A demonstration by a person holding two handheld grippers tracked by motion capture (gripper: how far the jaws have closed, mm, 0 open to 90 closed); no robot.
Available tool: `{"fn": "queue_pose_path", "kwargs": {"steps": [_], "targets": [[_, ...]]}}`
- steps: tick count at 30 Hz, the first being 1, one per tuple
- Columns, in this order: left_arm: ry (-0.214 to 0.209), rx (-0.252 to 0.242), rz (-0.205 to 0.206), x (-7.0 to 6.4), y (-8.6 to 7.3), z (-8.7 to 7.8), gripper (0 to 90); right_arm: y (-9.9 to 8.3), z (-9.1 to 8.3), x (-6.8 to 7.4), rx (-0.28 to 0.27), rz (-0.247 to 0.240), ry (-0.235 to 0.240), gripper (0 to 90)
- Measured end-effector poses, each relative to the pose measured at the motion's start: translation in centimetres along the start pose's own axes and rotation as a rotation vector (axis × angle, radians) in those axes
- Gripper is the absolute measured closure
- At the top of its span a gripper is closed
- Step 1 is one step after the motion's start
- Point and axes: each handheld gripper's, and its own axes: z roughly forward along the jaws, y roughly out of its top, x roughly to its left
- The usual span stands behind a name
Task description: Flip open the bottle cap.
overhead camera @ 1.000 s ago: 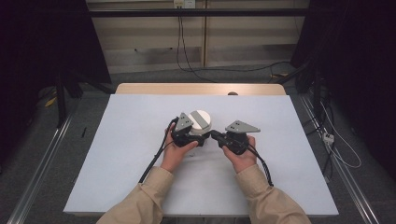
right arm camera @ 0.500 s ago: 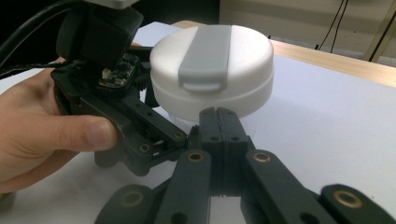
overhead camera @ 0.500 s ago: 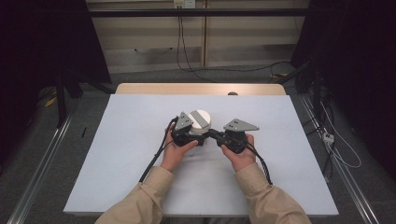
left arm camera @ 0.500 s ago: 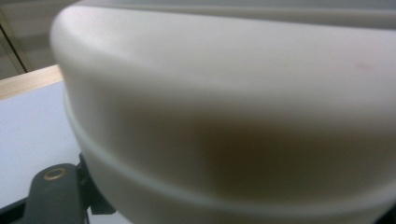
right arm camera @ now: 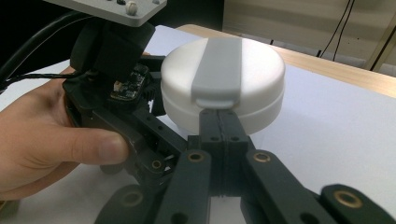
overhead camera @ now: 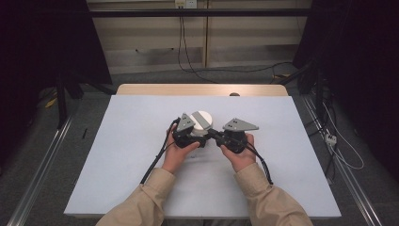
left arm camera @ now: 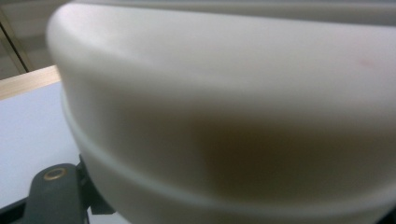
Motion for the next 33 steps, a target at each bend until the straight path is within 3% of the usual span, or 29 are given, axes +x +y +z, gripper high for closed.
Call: {"fn": "queue_pose_path", "kwargs": {"steps": [19, 33], "targets": [[0.001, 0.006, -0.001, 0.0, 0.0, 0.1, 18.5, 1.3, -0.1, 0.0, -0.042, 0.015, 0.012, 90.0], [0.004, 0.010, 0.003, 0.0, 0.0, 0.1, 18.5, 3.1, 0.7, 0.3, -0.044, -0.032, 0.009, 90.0]]}}
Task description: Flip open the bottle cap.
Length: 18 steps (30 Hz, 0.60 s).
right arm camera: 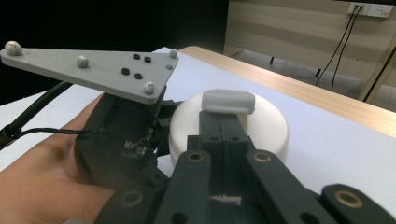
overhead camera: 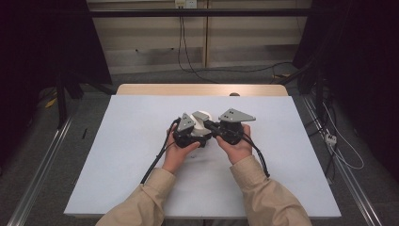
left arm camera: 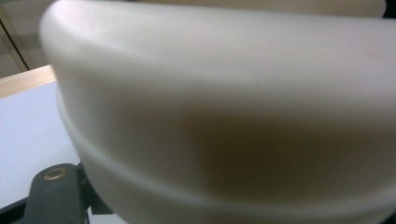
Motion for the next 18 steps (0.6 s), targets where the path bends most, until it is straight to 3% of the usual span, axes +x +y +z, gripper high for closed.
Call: {"fn": "queue_pose_path", "kwargs": {"steps": [10, 11, 13, 18], "targets": [[0.000, 0.002, -0.001, -0.04, 0.01, 0.05, 18.5, 0.62, 0.42, -0.08, -0.006, -0.009, -0.010, 90.0], [0.010, 0.004, 0.012, 0.02, 0.04, 0.00, 18.5, 0.67, 0.47, -0.10, -0.006, -0.010, -0.014, 90.0], [-0.006, 0.000, -0.009, -0.08, 0.00, 0.10, 18.4, 0.78, 0.59, -0.12, -0.005, -0.010, -0.017, 90.0], [-0.001, 0.001, -0.009, -0.11, 0.01, 0.11, 18.5, 1.04, 0.94, -0.18, -0.003, -0.019, -0.024, 90.0]]}}
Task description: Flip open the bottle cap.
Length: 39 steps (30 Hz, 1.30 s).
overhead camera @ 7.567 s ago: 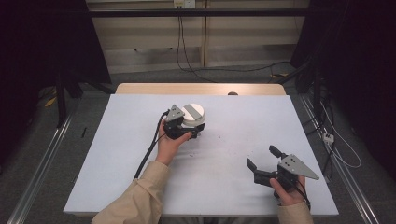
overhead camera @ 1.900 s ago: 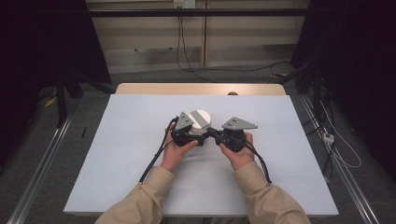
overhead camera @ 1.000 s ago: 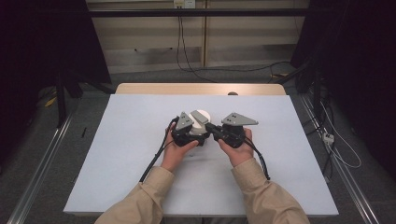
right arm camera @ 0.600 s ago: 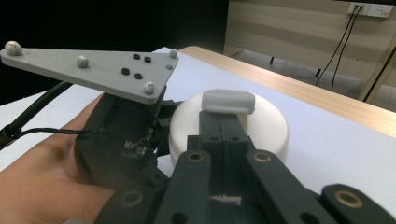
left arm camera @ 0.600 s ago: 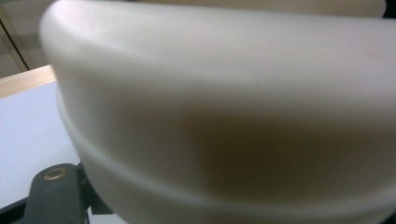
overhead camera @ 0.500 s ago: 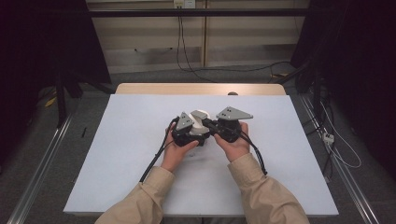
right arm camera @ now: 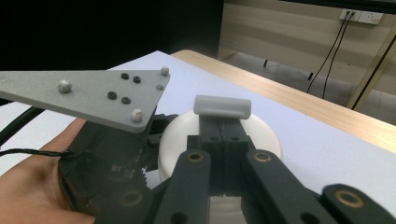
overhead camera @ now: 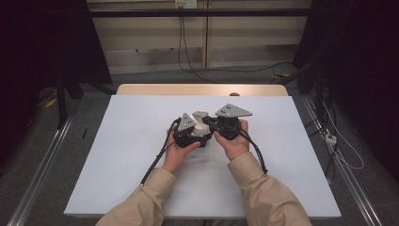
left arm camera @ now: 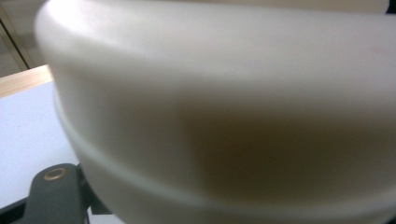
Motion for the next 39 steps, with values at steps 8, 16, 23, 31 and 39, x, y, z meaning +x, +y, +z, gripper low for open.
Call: {"fn": "queue_pose_path", "kwargs": {"steps": [8, 16, 23, 31, 39], "targets": [[0.000, 0.004, 0.002, 0.0, 0.0, 0.0, 18.4, 0.4, 0.4, -0.1, 0.001, -0.004, -0.011, 90.0], [0.003, 0.005, 0.002, 0.0, 0.0, 0.0, 18.5, 0.9, 0.6, -0.3, -0.006, -0.008, -0.017, 90.0], [0.002, 0.008, 0.003, 0.0, 0.0, 0.0, 18.5, 1.3, 0.9, -0.3, -0.010, -0.018, -0.024, 90.0], [0.010, 0.010, 0.005, 0.0, 0.0, 0.0, 18.6, 1.5, 1.2, -0.3, -0.015, -0.017, -0.022, 90.0], [0.000, 0.013, 0.007, 0.1, 0.0, 0.1, 18.5, 1.9, 1.5, -0.2, -0.006, -0.034, -0.030, 90.0]]}}
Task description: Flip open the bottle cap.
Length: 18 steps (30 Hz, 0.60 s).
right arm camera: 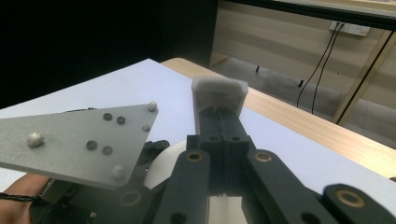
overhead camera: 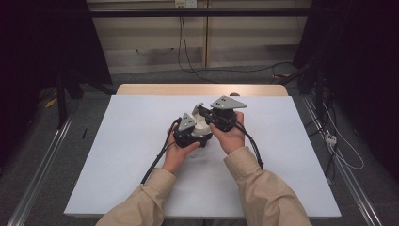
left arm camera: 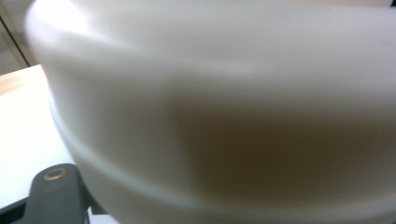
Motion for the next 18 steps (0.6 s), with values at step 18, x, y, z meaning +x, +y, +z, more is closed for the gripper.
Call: {"fn": "queue_pose_path", "kwargs": {"steps": [18], "targets": [[0.002, 0.003, 0.005, 0.03, 0.02, 0.01, 18.6, 0.29, 0.81, -0.13, -0.001, 0.001, -0.013, 90.0]]}}
